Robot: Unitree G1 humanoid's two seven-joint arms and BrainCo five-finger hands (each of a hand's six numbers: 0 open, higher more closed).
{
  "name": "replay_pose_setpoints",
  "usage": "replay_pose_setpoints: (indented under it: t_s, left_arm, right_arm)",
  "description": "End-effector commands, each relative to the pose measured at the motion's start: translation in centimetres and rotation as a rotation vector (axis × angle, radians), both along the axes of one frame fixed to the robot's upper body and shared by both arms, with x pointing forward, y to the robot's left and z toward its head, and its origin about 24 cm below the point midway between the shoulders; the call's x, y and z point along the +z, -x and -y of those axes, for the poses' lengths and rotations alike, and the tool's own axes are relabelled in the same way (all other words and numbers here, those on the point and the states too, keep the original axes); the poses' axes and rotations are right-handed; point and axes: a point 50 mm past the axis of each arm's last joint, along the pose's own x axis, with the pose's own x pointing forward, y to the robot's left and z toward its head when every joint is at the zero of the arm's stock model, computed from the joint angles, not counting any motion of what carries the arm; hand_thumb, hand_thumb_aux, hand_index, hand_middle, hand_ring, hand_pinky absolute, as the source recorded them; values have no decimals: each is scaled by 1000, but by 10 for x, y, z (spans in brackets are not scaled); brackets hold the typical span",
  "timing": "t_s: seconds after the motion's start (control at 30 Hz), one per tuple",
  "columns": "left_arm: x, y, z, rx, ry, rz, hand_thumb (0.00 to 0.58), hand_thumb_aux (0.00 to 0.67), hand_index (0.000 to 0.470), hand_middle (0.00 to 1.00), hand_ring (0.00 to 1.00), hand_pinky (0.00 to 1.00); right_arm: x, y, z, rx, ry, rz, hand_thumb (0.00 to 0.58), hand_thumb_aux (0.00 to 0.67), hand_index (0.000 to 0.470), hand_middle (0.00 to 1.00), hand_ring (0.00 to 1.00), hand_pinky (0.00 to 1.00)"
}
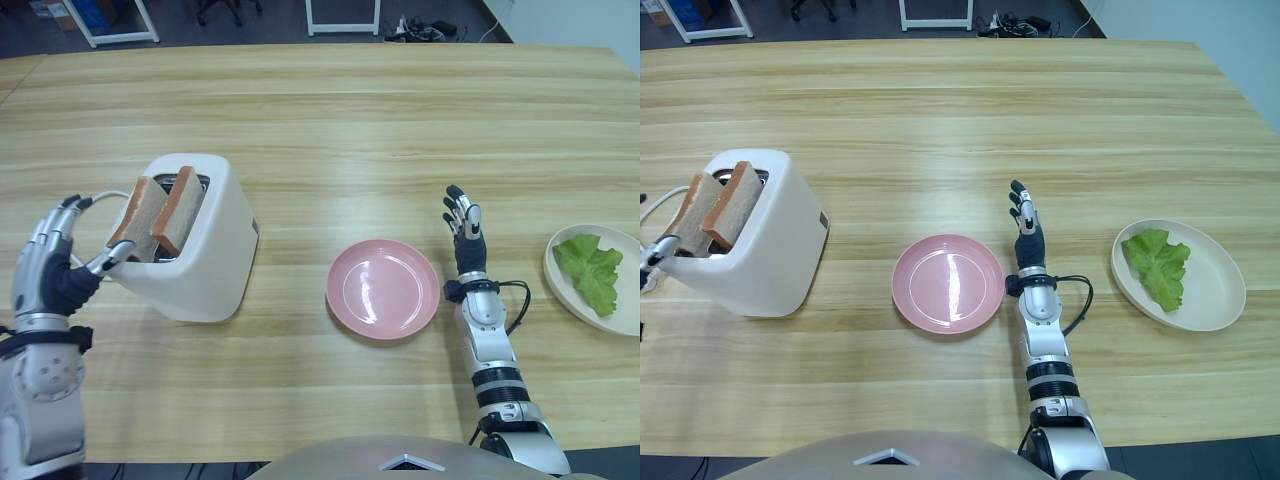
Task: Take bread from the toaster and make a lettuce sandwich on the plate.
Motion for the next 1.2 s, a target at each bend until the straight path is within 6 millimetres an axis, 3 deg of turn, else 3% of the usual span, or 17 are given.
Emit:
replay_pose_setpoints:
  t_s: [0.03,0.23,0.27,0.3,0.33,0.37,0.53,0.67,0.77,0.8,0.83,0.87,0.97,1.07,1.13,1.2]
  left_arm:
    - [-13,-8,4,30,-2,-35,0,0,0,0,0,0]
    - [-14,-11,5,55,-32,-35,0,0,0,0,0,0]
    - [-13,-11,5,53,-35,-29,87,53,37,0,0,0]
    - [-12,-11,6,49,-40,-19,322,223,157,0,0,0]
    - [-10,-11,7,41,-51,-2,562,552,387,0,0,0]
    - [-8,-11,9,34,-63,12,580,670,470,0,0,0]
    - [-2,-7,24,-9,-107,112,580,670,470,0,0,0]
    - [17,-4,32,-34,-118,272,580,670,470,0,0,0]
    - [33,-2,34,-33,-139,395,580,670,470,353,353,353]
    - [39,0,33,-24,-148,446,580,670,470,733,733,733]
    - [47,3,32,-15,-150,510,580,670,470,804,804,804]
    - [56,6,31,-9,-153,581,580,670,470,1000,1000,1000]
    - [95,29,40,-108,55,986,580,670,470,1000,1000,1000]
    - [123,53,62,-375,267,1236,580,670,470,1000,1000,1000]
    - [132,64,85,-619,473,1288,580,670,470,1000,1000,1000]
    - [125,59,103,-790,722,1198,580,670,470,1000,1000,1000]
  right_arm:
    - [-7,4,4,-6,9,-35,0,0,0,0,0,0]
    - [-8,5,7,-16,8,-46,0,0,0,0,0,0]
    - [-9,5,8,-19,7,-50,0,0,0,0,0,0]
    - [-10,5,8,-22,7,-54,0,0,0,0,0,0]
    - [-10,5,9,-25,6,-57,0,0,0,0,0,0]
    - [-11,6,9,-28,5,-60,0,0,0,0,0,0]
    - [-14,6,11,-44,-3,-82,0,0,0,0,0,0]
    - [-18,7,13,-57,-6,-109,0,0,0,0,0,0]
    - [-22,8,13,-63,-10,-124,0,0,0,0,0,0]
    - [-22,8,13,-62,-11,-128,0,0,0,0,0,0]
    - [-23,8,12,-62,-13,-131,0,0,0,0,0,0]
    - [-23,8,12,-61,-13,-133,0,0,0,0,0,0]
    - [-25,7,10,-57,-15,-138,0,0,0,0,0,0]
    - [-28,7,9,-58,-19,-154,0,0,0,0,0,0]
    - [-30,8,8,-57,-22,-166,0,0,0,0,0,0]
    - [-32,7,6,-45,-37,-180,0,0,0,0,0,0]
